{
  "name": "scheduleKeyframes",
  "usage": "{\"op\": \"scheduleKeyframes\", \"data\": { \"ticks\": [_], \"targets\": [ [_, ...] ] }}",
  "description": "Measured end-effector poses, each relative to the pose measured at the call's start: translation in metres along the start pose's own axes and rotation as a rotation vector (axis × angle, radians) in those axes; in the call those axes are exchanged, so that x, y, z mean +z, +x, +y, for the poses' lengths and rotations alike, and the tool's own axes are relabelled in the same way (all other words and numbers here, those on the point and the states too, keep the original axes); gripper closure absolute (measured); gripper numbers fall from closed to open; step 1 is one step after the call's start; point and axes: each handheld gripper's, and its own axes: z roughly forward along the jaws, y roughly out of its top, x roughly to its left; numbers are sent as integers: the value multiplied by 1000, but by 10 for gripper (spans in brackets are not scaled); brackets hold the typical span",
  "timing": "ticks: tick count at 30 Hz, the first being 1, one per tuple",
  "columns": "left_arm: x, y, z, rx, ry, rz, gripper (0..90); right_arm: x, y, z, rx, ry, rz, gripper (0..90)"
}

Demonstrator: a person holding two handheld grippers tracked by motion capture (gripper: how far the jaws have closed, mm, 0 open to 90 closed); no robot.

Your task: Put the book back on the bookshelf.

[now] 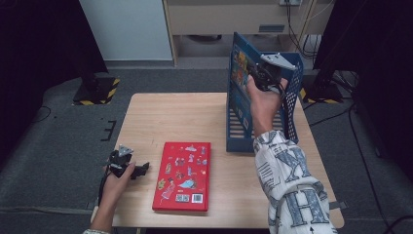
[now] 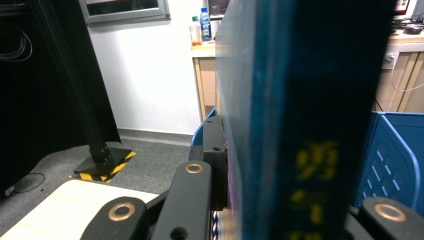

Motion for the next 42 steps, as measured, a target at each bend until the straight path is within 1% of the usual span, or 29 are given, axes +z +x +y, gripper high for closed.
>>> {"op": "scheduleKeyframes", "data": {
  "ticks": [5, 6, 11, 17, 20, 26, 32, 36, 42],
  "targets": [
    [0, 0, 0, 1, 0, -1, 0, 2, 1, -4, 0, -3, -2, 824],
    [0, 0, 0, 1, 0, 0, 0, 3, 2, -6, -13, -2, -2, 824],
    [0, 0, 0, -2, 1, -2, 0, 5, 1, -11, -2, -9, -4, 824],
    [0, -1, 0, -1, 0, -2, 0, 8, -2, -16, 4, -6, -4, 824],
    [0, -1, 0, -1, 0, -2, 0, 9, -3, -20, 8, 1, -2, 823],
    [0, 0, 0, 4, 4, -2, 0, 11, -3, -32, 3, 16, 1, 823],
    [0, 0, 0, 4, 4, -3, 0, 15, -5, -41, 10, 27, 1, 822],
    [0, 0, 0, 5, 4, -3, 0, 15, -4, -44, -3, 31, 6, 819],
    [0, 0, 0, 5, 4, -3, 0, 15, -7, -53, 0, 38, 16, 816]
  ]
}}
